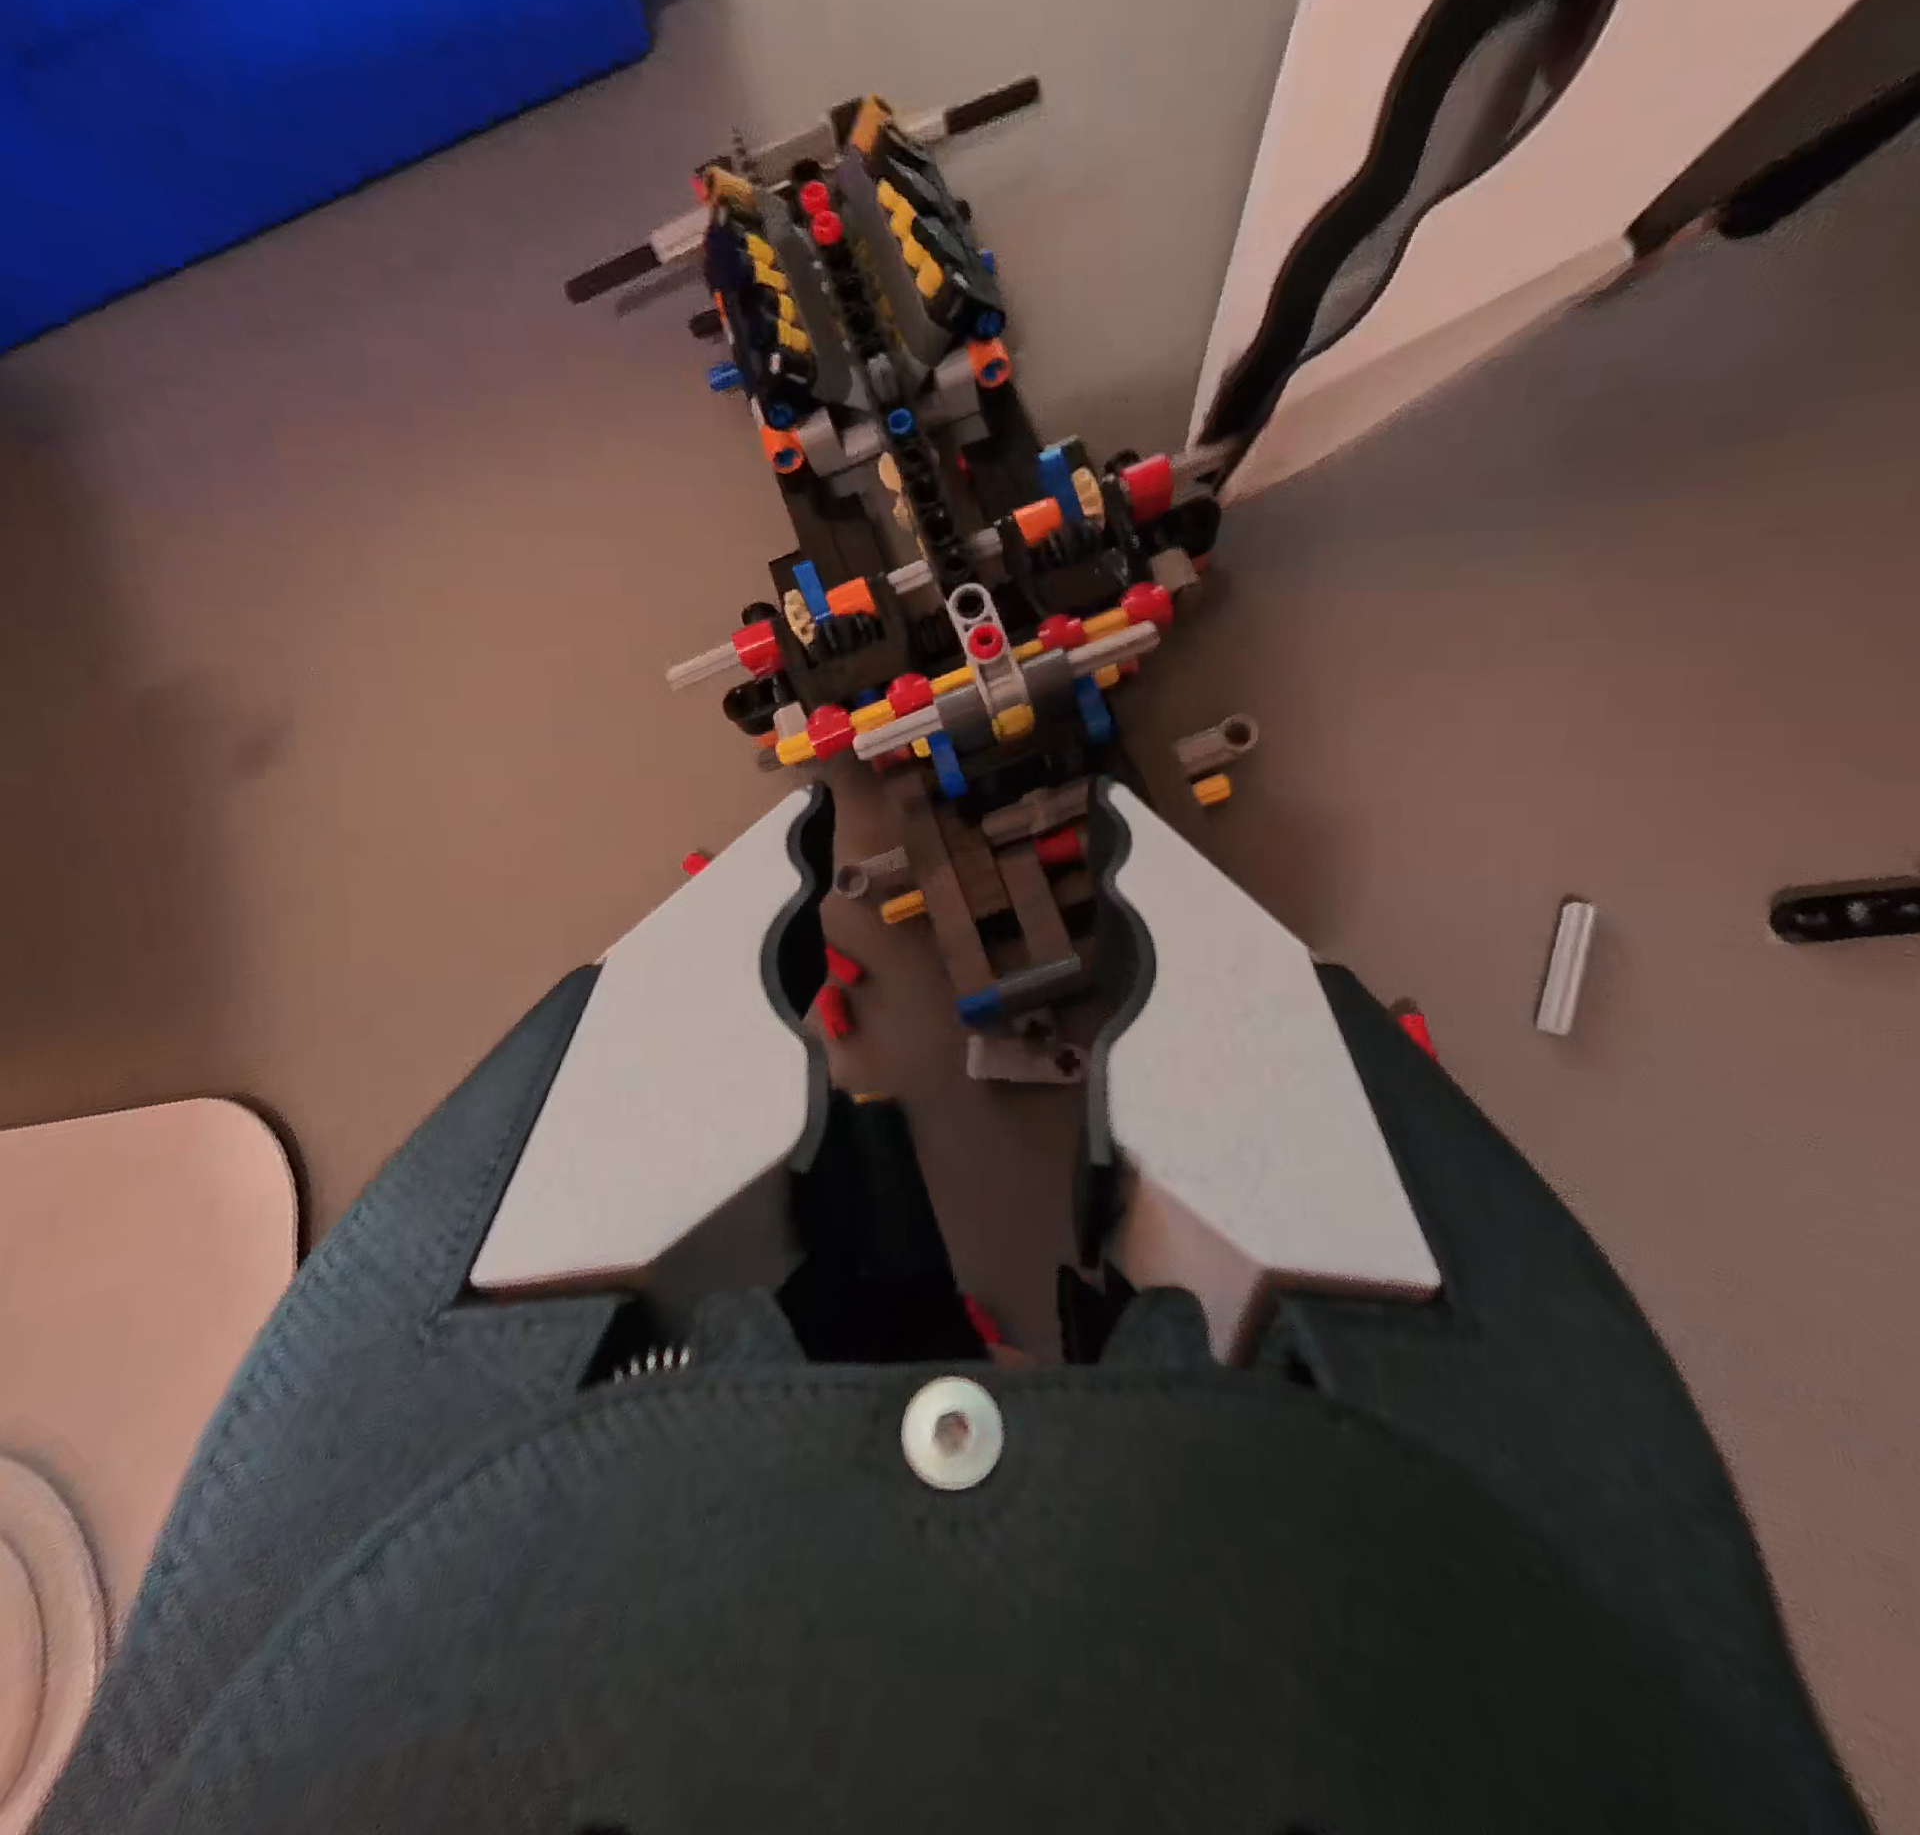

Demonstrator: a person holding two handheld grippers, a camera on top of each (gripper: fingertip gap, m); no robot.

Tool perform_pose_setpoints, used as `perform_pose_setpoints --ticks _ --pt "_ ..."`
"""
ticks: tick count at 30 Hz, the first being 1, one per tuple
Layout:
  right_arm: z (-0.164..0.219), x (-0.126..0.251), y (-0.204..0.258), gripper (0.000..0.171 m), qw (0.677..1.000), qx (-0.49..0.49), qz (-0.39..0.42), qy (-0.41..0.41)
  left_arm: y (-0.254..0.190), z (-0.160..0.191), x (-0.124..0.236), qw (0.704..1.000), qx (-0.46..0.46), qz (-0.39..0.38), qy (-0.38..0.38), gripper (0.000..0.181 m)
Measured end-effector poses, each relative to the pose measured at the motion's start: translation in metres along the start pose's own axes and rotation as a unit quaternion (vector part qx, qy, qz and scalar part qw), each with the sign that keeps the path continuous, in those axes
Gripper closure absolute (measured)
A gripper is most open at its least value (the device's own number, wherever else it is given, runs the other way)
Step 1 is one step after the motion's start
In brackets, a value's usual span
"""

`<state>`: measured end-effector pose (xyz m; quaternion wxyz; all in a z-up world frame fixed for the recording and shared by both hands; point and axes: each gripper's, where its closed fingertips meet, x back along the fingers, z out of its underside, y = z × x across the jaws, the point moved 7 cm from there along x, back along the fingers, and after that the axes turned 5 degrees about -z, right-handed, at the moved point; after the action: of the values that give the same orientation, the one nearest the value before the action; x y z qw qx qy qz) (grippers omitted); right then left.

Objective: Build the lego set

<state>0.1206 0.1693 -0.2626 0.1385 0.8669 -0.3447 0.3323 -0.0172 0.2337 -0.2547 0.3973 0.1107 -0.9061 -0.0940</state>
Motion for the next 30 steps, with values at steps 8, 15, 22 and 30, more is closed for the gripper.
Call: perform_pose_setpoints --ticks 8,15,22,30 --pt "0.001 0.002 -0.001 0.169 0.996 0.078 0.034 0.014 -0.004 -0.002 -0.004 1.000 0.013 0.008 0.001 0.133" --pt "0.005 0.000 -0.013 0.165 0.988 -0.128 -0.084 -0.015 -0.007 -0.002 -0.004 1.000 0.013 0.001 0.003 0.136" --pt "0.005 0.000 -0.017 0.171 0.981 -0.164 -0.105 -0.019 -0.007 -0.001 -0.004 1.000 0.016 0.003 -0.001 0.140" --pt "0.001 0.001 -0.012 0.171 1.000 0.001 -0.013 0.016 -0.007 -0.001 -0.005 1.000 0.021 0.003 -0.004 0.139"
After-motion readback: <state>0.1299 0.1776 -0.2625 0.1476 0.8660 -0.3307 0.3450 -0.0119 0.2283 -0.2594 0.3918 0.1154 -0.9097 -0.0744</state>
